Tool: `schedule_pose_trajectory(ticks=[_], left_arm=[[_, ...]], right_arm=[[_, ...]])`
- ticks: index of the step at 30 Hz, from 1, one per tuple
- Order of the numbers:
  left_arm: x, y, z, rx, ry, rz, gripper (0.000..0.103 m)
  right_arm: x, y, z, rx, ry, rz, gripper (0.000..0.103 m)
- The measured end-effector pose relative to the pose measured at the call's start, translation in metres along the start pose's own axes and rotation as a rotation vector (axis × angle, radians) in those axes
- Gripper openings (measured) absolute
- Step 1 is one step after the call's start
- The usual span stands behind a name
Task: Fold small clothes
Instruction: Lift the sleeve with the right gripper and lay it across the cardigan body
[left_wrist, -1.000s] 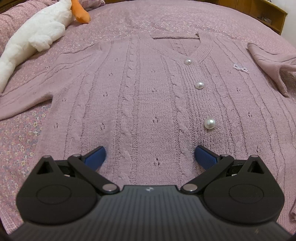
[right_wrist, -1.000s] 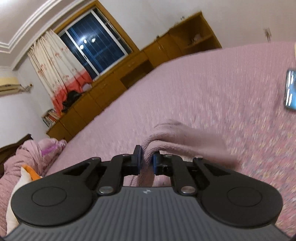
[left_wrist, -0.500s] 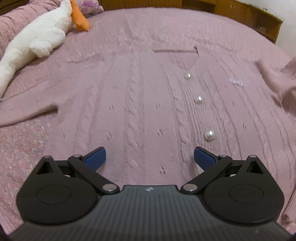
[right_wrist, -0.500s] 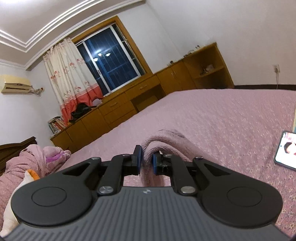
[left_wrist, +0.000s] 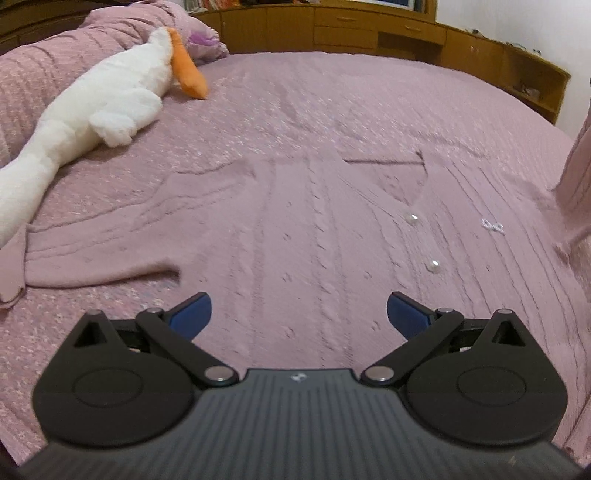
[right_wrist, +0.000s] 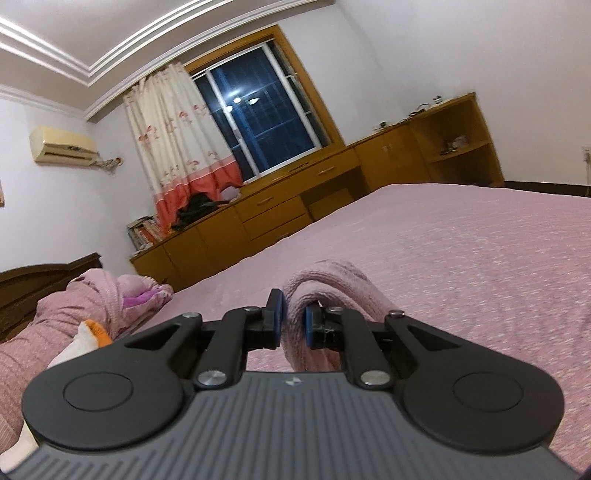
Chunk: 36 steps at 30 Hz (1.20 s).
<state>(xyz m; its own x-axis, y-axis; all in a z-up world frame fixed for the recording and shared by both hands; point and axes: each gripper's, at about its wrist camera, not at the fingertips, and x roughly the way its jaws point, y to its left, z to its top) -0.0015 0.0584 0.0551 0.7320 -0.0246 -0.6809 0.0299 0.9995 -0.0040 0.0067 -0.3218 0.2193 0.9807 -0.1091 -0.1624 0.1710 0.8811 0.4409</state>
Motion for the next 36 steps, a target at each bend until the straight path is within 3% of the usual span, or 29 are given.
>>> schedule_pose_trajectory(ticks=[10,23,30,36], left_arm=[[-0.004,0.037,0.004,-0.065,-0.01,0.05,0.103],[-0.009,0.065,-0.004,-0.115,-0.009,0.077,0.103],[-0.007,0.076,-0.008,-0.14,-0.002,0.09,0.103],[-0.004,0.08,-0.011,-0.153,0.007,0.09,0.103]], right_arm=[[0.022,0.095,-0.058,-0.093,0.045,0.045,0.013],[0.061,0.201,-0.167,-0.209,0.2,0.146,0.013],[0.08,0.219,-0.238,-0.234,0.351,0.18,0.013],[0.106,0.224,-0.271,-0.245,0.431,0.195,0.013]])
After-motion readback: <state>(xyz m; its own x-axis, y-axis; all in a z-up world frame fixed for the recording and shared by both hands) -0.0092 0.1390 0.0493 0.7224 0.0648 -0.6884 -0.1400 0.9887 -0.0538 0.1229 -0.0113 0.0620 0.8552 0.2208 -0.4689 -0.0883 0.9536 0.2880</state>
